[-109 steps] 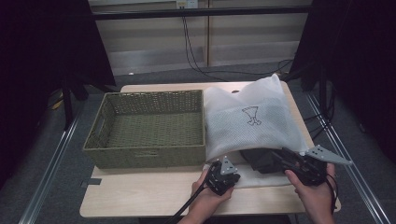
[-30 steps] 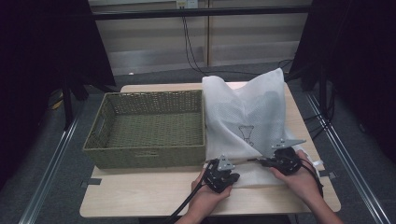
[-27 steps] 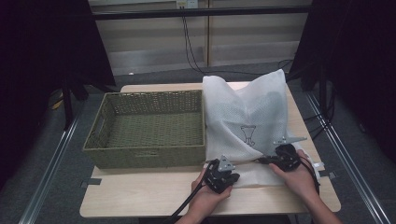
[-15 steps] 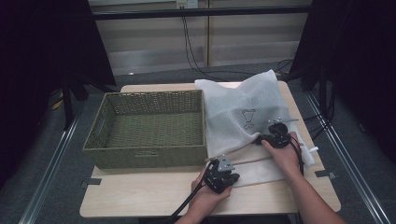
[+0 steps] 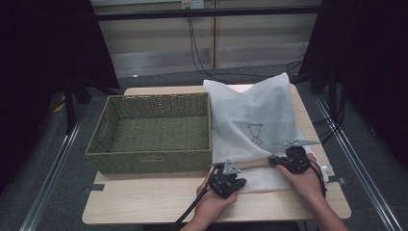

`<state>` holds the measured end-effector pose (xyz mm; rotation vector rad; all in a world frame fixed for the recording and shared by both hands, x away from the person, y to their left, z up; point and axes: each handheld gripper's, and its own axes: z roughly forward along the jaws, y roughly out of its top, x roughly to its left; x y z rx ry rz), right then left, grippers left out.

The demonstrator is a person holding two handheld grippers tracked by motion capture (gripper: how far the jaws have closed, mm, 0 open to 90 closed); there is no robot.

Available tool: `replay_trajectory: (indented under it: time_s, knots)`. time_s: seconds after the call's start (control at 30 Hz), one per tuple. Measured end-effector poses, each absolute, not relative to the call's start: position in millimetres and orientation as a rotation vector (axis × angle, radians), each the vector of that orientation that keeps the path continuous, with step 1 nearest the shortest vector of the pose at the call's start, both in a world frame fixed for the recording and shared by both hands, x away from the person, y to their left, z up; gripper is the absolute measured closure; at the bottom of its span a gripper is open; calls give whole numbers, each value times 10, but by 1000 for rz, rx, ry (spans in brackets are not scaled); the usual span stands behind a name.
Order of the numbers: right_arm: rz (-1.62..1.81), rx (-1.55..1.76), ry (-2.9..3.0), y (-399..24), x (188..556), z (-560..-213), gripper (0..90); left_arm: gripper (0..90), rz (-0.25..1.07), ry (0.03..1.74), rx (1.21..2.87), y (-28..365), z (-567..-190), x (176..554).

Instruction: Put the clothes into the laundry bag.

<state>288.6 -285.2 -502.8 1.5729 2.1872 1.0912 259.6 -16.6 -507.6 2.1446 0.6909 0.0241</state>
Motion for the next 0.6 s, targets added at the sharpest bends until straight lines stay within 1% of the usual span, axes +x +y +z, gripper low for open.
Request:
replay_trajectory:
  time_s: [0.1, 0.2, 0.37, 0.5, 0.6]
  knots:
    - [1120, 1560, 2138, -2874, 2946, -5077, 874, 900, 24, 689, 2148, -160, -5074, 2600]
    - [1118, 1547, 2087, -2844, 3003, -5106, 874, 900, 72, 691, 2153, -157, -5067, 2567]
    - [1058, 1585, 2063, -2814, 3227, -5085, 873, 900, 12, 725, 2129, -136, -5078, 2612]
    - [1013, 1617, 2047, -2786, 3461, -5067, 872, 900, 38, 722, 2135, -140, -5076, 2606]
    - [1003, 1615, 2060, -2768, 3491, -5050, 867, 900, 29, 740, 2129, -128, -5077, 2615]
